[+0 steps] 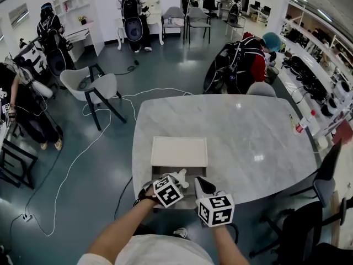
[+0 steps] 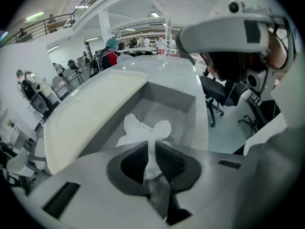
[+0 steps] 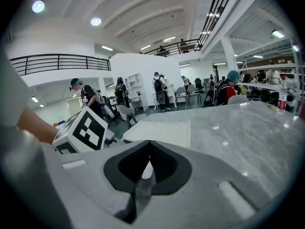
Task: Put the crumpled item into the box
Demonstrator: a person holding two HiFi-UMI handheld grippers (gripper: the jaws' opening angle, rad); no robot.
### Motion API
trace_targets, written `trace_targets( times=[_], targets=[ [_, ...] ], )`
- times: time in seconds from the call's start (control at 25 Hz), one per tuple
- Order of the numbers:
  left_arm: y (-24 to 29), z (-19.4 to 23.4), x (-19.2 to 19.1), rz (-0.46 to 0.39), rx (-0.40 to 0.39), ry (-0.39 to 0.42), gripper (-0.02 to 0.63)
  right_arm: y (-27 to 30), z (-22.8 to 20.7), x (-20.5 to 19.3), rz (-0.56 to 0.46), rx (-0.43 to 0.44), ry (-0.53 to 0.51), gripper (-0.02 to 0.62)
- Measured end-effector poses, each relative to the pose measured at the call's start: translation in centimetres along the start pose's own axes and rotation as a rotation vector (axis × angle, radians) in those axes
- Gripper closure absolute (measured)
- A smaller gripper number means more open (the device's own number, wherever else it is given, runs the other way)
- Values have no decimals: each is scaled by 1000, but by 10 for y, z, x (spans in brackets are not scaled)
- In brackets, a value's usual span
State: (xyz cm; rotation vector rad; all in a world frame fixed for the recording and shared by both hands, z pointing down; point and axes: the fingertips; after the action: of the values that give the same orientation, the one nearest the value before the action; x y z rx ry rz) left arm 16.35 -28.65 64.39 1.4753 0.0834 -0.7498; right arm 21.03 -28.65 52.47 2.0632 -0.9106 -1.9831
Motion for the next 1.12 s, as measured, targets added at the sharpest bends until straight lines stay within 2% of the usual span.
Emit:
trace_targets(
  times=[0.12,0.36,0.64,0.96,1.12],
  targets=[
    [1,-1,1,-43,-9,-56,584,0,-3,-7,8,3,13,591],
    [-6,-4,-2,-69,-23,-99,584,2,-1,-15,29,6,40,591],
    [-28,3,-1,-157,30,-129,584,-3,9,-15,17,-18,49,591],
    [-57,2,6,-224,23,-90,584,-11,25,-1,-7,-68,43,591],
    [-82,-4,1,-298,28,-96,584,-18,39,6,-26,-94,51,591]
  ],
)
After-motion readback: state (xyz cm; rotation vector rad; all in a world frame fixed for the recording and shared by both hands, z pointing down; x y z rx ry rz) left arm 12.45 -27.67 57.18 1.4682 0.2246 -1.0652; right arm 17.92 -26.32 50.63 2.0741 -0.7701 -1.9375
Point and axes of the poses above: the fingertips, and each gripper's own axes: y forward along the fingers, z to its left, x out of its top, and after that the axes turned 11 degrees about -x, right-handed
